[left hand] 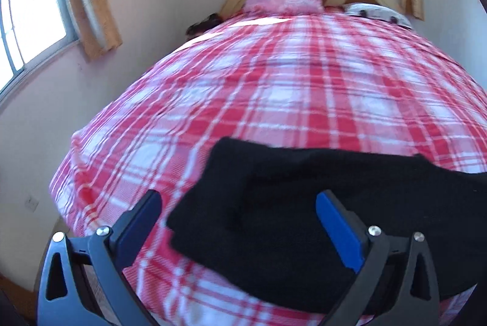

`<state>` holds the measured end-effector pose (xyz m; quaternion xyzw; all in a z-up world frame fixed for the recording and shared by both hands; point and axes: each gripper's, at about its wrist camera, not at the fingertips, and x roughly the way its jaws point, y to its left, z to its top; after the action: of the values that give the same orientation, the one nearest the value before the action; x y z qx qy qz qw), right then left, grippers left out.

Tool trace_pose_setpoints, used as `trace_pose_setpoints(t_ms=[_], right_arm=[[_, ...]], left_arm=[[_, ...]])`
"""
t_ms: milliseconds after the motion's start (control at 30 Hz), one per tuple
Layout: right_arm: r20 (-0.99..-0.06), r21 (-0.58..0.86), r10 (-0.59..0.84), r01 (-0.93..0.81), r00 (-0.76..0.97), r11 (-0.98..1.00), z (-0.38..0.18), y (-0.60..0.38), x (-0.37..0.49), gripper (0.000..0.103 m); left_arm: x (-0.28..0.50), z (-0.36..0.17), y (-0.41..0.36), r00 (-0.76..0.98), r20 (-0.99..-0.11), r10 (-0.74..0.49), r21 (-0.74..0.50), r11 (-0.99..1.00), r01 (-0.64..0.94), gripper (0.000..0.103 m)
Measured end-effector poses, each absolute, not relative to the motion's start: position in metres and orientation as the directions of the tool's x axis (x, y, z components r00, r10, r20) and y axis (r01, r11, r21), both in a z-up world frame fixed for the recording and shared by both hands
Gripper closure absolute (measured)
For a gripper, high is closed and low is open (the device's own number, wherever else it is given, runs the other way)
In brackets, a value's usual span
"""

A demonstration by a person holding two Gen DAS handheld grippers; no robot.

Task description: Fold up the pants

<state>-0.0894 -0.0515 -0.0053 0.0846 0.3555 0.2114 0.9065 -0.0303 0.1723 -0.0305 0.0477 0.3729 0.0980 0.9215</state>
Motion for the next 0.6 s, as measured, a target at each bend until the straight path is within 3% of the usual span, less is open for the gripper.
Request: trace_pose_setpoints(t_ms=[100, 167, 267, 333, 433, 500, 600], right_arm=[[-0.573, 0.542, 0.551, -0.224, 0.607, 0.81, 0.024, -0.097, -0.099, 0.07], [-0.464, 0.714, 0.659, -0.19, 0.592, 0.674, 0.041, -0.129, -0.117, 0.07], [-0.354, 0.75, 0.644, -0.207, 0.678, 0.629, 0.08, -0.169, -0.161, 0.057], [-0.352, 0.667, 0.492, -0.156, 0.796, 0.729, 0.097, -0.196, -0.196, 0.047], [-0.378, 0.54, 0.138, 0.097, 0.915, 0.836, 0.093, -0.243, -0.249, 0.047], [-0.389, 0.532, -0.061, 0.278, 0.919, 0.8, 0.072, -0.282, -0.284, 0.047], [-0.416, 0.633, -0.255, 0.48, 0.873, 0.608, 0.026, -0.347, -0.335, 0.047]], left_arm=[[-0.027, -0.018, 0.132, 0.725, -0.681, 0.105, 0.126, 0.992, -0.025, 0.0], [-0.029, -0.008, 0.106, 0.739, -0.673, 0.023, 0.095, 0.994, 0.056, 0.0], [-0.032, 0.003, 0.071, 0.753, -0.655, -0.065, 0.076, 0.985, 0.152, 0.0], [-0.035, 0.005, 0.055, 0.747, -0.657, -0.1, 0.062, 0.981, 0.185, 0.0], [-0.034, -0.005, 0.04, 0.725, -0.678, -0.118, 0.047, 0.978, 0.203, 0.0], [-0.031, -0.018, 0.033, 0.712, -0.697, -0.089, 0.071, 0.979, 0.191, 0.0], [-0.032, -0.028, 0.027, 0.704, -0.709, -0.051, 0.096, 0.981, 0.168, 0.0]])
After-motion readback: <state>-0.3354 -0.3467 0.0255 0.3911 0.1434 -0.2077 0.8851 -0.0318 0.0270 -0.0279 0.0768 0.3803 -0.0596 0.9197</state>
